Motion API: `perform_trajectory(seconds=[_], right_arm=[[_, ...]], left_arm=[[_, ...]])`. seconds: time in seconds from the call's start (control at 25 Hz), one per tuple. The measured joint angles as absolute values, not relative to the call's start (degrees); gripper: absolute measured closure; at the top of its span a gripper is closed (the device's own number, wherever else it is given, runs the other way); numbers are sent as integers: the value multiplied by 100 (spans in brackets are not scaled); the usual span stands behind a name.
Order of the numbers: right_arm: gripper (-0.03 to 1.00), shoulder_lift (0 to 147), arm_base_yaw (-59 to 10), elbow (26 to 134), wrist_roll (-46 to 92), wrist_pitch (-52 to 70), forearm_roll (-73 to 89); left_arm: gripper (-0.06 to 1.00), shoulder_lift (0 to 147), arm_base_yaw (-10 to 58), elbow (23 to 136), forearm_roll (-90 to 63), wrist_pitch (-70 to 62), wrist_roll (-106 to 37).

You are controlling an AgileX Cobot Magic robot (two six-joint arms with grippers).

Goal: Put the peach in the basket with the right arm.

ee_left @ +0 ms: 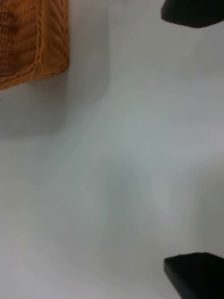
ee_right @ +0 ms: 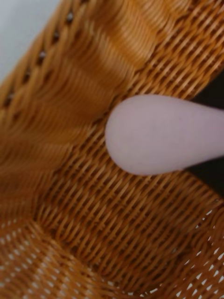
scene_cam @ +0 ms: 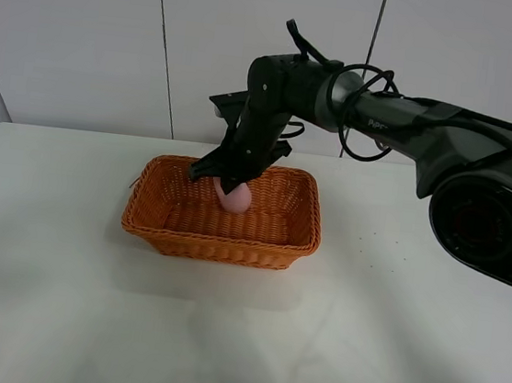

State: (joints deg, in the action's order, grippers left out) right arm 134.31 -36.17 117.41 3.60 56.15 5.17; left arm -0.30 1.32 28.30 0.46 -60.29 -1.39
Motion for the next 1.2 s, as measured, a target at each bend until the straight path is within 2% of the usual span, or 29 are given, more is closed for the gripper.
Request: perform_trajectory(seconds=[0.16, 0.2, 0.28, 0.32, 0.48, 0.8, 1.0, 1.2], right_arm=[[59, 13429, -3617, 11741, 276, 5601, 560], [47, 13429, -3617, 11741, 264, 5602, 568], [35, 13429, -3617, 11741, 260, 5646, 572], [32, 13420, -3617, 11741, 249, 5681, 572], [28, 13359, -3617, 11985, 245, 6104, 572], [27, 13154, -3493, 13318, 232, 6915, 342], [27, 13143, -3212, 13454, 157, 6962, 335], [27, 13143, -2582, 13454, 155, 6980, 335]], left_arm=[[-4, -30, 132, 2830, 46, -6029, -139], [-4, -30, 132, 2830, 46, -6029, -139], [-4, -30, 132, 2830, 46, -6029, -139], [-4, -30, 132, 2830, 46, -6029, -139], [-4, -30, 132, 2830, 46, -6029, -139], [-4, -30, 132, 2830, 46, -6029, -139], [-4, -30, 132, 2830, 46, -6029, -139], [-4, -30, 132, 2830, 46, -6029, -139]])
